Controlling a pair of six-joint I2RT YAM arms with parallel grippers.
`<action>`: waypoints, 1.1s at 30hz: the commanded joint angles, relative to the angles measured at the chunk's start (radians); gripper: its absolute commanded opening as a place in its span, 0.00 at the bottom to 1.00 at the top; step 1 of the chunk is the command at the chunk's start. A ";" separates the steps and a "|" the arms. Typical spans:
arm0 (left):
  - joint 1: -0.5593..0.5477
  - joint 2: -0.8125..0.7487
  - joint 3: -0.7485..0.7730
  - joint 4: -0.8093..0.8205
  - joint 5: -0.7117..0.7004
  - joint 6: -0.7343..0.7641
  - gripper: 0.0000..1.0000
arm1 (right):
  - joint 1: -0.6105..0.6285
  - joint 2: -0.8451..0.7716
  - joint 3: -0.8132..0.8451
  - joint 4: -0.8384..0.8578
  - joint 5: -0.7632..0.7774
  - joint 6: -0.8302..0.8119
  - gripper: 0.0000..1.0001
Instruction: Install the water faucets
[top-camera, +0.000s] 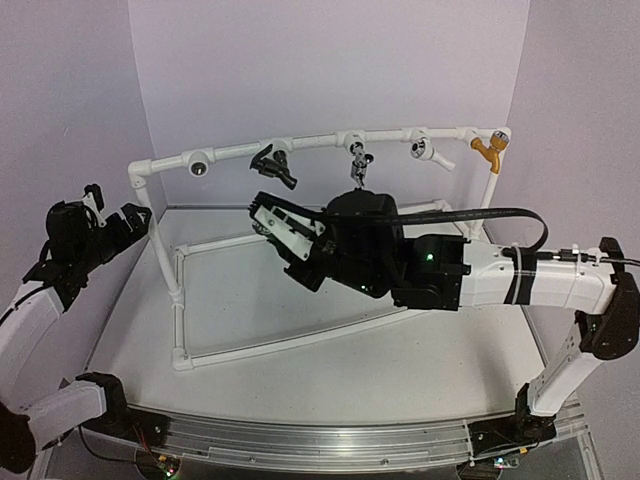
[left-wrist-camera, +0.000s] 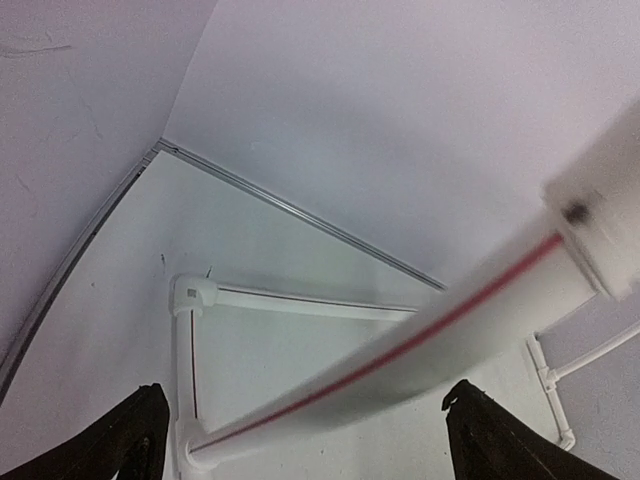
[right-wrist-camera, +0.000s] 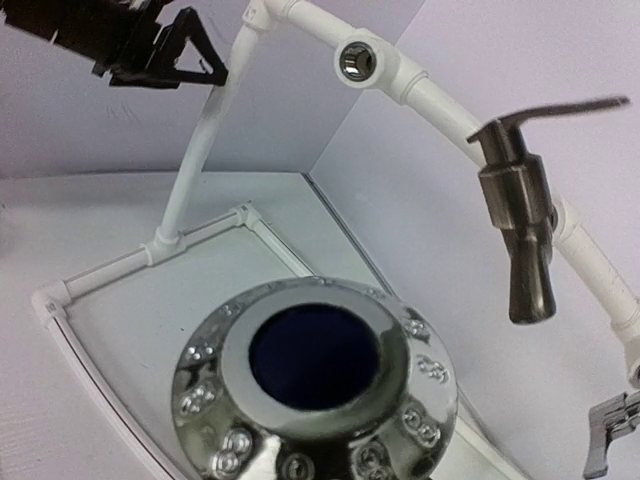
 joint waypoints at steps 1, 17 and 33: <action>0.079 0.096 -0.028 0.371 0.329 0.079 0.98 | 0.040 0.076 0.141 -0.073 0.164 -0.196 0.00; 0.075 0.354 0.030 0.567 0.502 0.150 0.66 | 0.081 0.529 0.577 0.381 0.533 -1.064 0.00; -0.044 0.242 -0.093 0.567 0.509 0.126 0.12 | 0.086 0.640 0.733 0.468 0.534 -1.271 0.00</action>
